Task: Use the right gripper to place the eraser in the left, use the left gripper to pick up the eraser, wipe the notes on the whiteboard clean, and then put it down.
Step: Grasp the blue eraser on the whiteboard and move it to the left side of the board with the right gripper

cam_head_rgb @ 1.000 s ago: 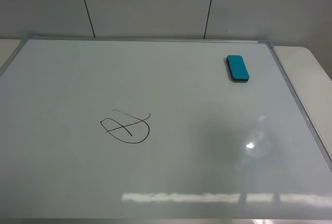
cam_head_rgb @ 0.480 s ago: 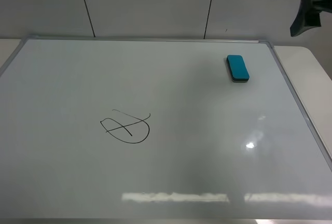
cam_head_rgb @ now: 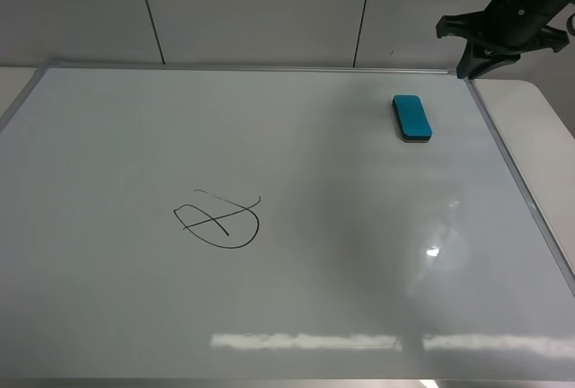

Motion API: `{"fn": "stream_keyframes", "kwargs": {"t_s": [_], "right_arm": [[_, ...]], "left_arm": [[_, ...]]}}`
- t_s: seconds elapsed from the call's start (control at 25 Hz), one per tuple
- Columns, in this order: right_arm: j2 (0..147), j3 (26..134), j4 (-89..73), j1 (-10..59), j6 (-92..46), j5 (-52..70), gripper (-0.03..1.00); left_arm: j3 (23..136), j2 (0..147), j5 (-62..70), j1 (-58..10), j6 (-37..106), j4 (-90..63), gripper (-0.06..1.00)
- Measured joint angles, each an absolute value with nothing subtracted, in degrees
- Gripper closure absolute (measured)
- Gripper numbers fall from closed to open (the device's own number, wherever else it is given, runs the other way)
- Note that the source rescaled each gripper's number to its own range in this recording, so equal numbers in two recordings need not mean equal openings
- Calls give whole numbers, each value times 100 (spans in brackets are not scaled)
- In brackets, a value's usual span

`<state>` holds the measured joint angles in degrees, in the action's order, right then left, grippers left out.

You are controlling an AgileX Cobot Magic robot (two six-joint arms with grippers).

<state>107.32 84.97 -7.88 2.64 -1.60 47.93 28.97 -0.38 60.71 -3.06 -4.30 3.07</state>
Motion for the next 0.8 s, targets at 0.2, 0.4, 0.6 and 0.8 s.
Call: {"fn": "stream_keyframes", "kwargs": {"t_s": [0.2, 0.4, 0.6, 0.8], "right_arm": [[11360, 8812, -813, 438, -56, 4779, 96], [11793, 8951, -610, 638, 162, 4481, 97], [12069, 8983, -492, 708, 202, 4377, 97], [12265, 8983, -451, 708, 120, 4198, 97]], "left_arm": [[2897, -38, 6071, -306, -430, 307, -6], [2897, -38, 6071, -306, -430, 307, -6], [2897, -38, 6071, -306, -430, 307, -6], [2897, -38, 6071, -306, -430, 307, -6]]}}
